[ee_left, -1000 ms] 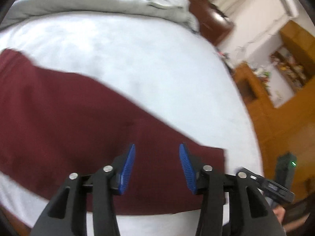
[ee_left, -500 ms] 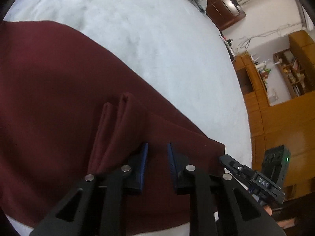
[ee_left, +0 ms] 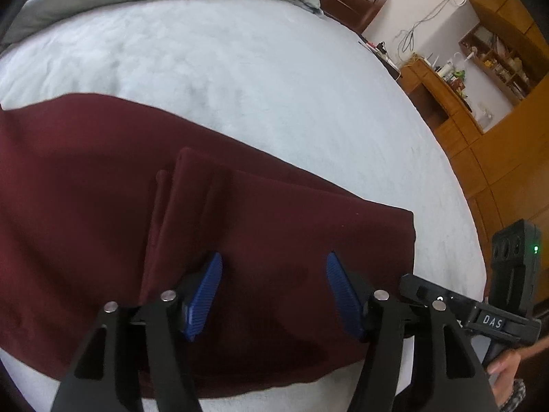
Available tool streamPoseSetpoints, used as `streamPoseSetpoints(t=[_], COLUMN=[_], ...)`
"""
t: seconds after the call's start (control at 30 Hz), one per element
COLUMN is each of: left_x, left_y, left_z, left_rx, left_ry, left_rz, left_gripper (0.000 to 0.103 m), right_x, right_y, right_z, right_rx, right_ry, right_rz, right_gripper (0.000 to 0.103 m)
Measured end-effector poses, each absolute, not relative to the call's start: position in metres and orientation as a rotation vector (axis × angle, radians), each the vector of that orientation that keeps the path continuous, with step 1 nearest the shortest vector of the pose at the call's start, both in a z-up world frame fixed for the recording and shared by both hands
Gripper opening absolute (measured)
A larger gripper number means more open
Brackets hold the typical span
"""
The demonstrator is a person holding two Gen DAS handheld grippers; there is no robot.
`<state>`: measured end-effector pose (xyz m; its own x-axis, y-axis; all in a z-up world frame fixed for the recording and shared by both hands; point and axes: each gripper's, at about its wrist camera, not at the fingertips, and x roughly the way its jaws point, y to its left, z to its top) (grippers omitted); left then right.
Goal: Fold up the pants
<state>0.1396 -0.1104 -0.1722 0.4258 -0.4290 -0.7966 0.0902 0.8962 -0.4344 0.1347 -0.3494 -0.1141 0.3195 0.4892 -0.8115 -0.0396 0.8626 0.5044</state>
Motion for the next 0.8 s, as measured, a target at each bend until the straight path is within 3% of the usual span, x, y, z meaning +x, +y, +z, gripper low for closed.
streamPoseSetpoints(t=[0.17,0.3,0.53,0.8], left_x=[0.120,0.084,0.032,0.034], left_y=[-0.069,0.012,0.178,0.258], left_z=[-0.146,-0.139,-0.151,-0.177], left_rx=[-0.497,-0.632,-0.861,-1.079], left_ry=[1.068,1.024,0.911,0.816], left_rz=[-0.328,-0.195,0.193,0.284], left_gripper=[0.064,0.064,0.063,0.063], right_x=[0.116,0.103,0.111,0.116], right_y=[-0.350,-0.340,-0.319,-0.317], right_z=[-0.081,-0.081,-0.093,-0.104], right_rx=[0.488,0.472,0.458,0.452], right_ry=[1.134,1.143,1.180,1.211], right_rz=[0.443,0.467,0.472,0.446], right_gripper=[0.064,0.064,0.061,0.059])
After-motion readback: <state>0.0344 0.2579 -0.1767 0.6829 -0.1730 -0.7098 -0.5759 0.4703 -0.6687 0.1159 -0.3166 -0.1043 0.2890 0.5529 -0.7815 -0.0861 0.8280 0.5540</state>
